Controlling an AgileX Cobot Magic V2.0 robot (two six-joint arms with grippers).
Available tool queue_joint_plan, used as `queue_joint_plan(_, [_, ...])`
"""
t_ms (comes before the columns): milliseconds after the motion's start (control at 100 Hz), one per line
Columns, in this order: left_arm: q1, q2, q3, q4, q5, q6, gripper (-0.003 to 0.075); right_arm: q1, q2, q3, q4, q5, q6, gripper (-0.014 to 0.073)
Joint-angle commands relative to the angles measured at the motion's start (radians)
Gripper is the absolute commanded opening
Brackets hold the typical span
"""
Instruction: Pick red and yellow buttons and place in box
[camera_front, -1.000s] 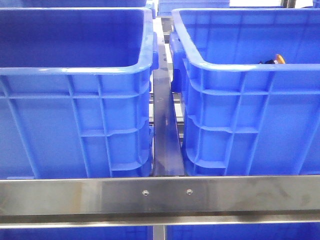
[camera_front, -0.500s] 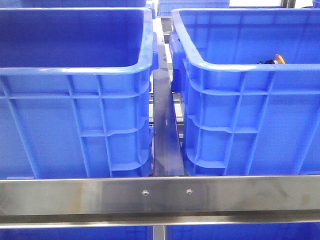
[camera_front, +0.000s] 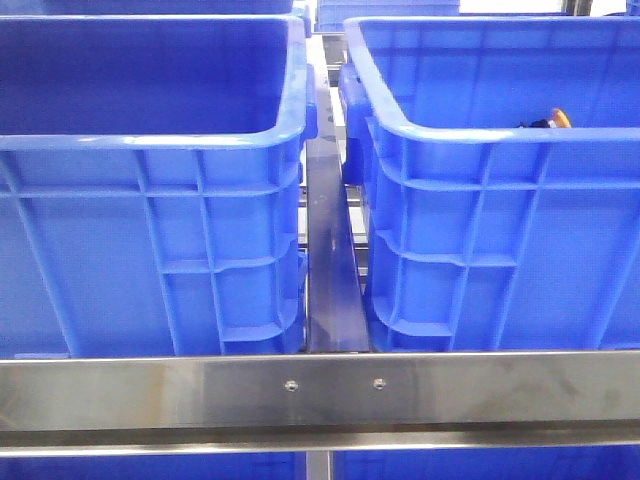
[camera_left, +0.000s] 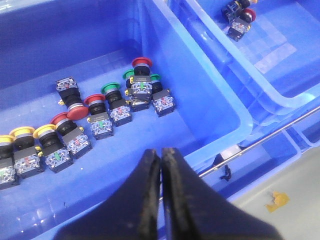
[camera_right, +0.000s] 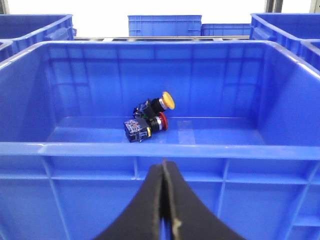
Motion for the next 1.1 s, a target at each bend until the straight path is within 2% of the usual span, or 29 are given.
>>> queue_joint_plan(0, [-0.005, 0.005, -0.024, 0.025, -0.056, -0.007, -0.0019, 0.004, -0.023, -0.002, -0.01, -0.087, 0.001, -0.0068])
queue_joint_plan(910, [-0.005, 0.005, -0.024, 0.045, -0.054, -0.007, -0.0019, 0.004, -0.023, -0.002, -0.01, -0.087, 0.001, -0.0068])
queue_joint_plan(1090, [-0.005, 0.005, -0.024, 0.078, -0.106, -0.005, -0.0019, 0.004, -0.023, -0.002, -0.01, -0.087, 0.001, -0.0068])
